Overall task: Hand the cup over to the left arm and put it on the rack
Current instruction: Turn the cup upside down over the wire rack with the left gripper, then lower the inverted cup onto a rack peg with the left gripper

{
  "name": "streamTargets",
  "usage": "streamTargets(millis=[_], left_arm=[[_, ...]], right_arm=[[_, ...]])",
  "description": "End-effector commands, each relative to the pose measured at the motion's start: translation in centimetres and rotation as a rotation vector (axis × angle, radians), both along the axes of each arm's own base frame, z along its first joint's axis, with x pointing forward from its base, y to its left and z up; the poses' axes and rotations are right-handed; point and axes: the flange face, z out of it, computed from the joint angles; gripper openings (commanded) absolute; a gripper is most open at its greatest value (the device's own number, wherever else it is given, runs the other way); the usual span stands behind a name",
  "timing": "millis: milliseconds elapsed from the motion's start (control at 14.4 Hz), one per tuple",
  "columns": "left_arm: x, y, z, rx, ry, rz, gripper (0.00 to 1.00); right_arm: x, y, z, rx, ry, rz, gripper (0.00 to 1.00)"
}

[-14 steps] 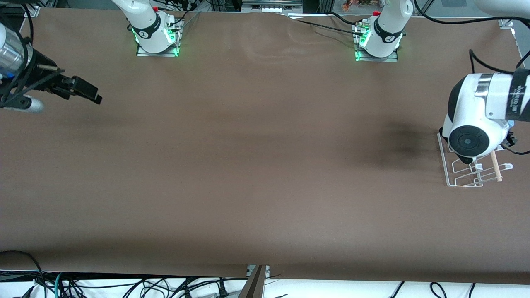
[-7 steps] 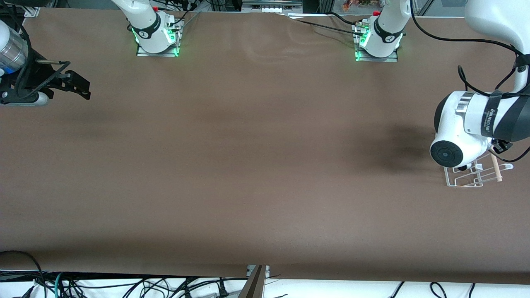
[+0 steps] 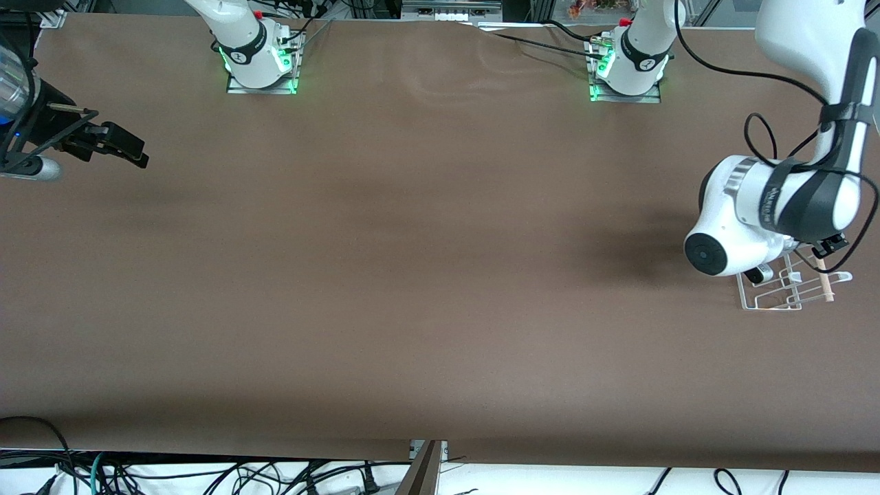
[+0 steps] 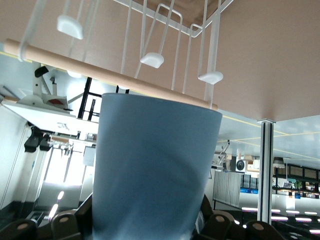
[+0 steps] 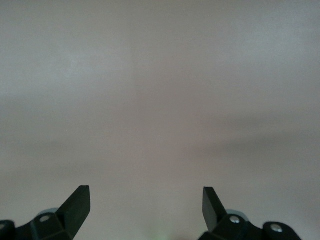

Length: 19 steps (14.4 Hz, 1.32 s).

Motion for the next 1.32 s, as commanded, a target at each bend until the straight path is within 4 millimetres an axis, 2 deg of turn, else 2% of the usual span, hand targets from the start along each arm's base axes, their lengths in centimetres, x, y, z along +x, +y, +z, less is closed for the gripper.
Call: streamTargets(millis=[0,209,557,765,1113,1252], left_arm=[[-1.9,-0.5,-2.4,0.082,0.012,-0.038,0.0],[-3.0,0.0,-3.2,0.099,0.035,-0.083,0.0],[-6.3,-0.1,-3.8,0.094,0.065,-0.182,0.0],[-6.6,2.0,-4.3,0.077,0.057,-0.19,0.0],[-8.2,2.0,-4.9,0.065,0.068,-0.206,0.01],[-8.9,3.1,-5.9,0.032,0.072,-0.21,0.01]], right_arm=[[0.1,0.6,-0.5,0.008,0.005,-0.001,0.99],[0.6,0.4,-0.8,-0.013,-0.007,0.091,0.99],[0.4,0.9,-0.5,-0.011,-0.003,0.188,0.99],[0.5,1.3,-0.2,-0.006,-0.01,0.197,0.99],[1.3,1.4,0.0,0.003,-0.016,0.198,1.0],[1.5,1.3,-0.3,-0.001,-0.009,0.195,1.0]])
